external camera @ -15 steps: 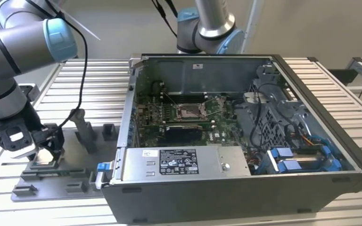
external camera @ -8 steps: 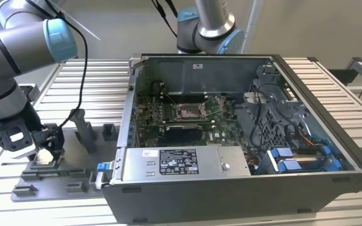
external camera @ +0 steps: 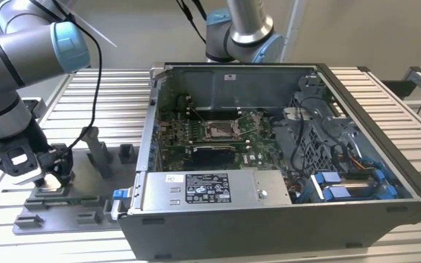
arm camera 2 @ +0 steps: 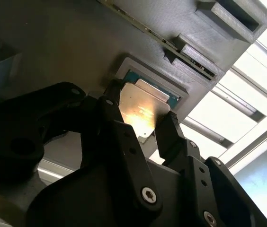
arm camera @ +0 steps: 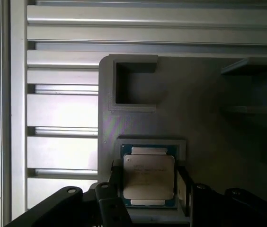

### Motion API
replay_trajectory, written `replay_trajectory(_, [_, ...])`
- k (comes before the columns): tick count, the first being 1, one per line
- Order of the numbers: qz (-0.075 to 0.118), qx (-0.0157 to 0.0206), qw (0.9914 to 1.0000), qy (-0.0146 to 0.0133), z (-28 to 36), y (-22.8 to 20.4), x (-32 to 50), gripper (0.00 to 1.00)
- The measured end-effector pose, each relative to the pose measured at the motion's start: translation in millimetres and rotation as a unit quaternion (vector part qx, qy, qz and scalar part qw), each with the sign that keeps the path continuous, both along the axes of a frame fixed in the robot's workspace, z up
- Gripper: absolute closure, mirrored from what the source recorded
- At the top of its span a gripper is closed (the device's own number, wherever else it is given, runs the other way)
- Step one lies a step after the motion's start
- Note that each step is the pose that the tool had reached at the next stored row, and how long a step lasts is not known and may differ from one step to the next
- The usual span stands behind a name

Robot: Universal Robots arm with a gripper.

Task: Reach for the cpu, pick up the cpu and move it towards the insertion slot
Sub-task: 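Pick up the cpu and move it towards the insertion slot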

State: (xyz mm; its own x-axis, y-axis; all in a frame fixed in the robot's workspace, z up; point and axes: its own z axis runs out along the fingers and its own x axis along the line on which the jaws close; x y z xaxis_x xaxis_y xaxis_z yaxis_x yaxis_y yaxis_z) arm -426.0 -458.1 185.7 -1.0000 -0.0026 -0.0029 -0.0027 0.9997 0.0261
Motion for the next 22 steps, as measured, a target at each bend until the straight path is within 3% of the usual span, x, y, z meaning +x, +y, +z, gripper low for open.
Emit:
replay_trajectory(9, [0.000,0.0003,1.00000,-0.0004,1.1,0.1,0.0,1.00])
replay_trajectory(22, [0.000,0.0001,1.00000,-0.0003,31.9,0.0,-0.2,1.00])
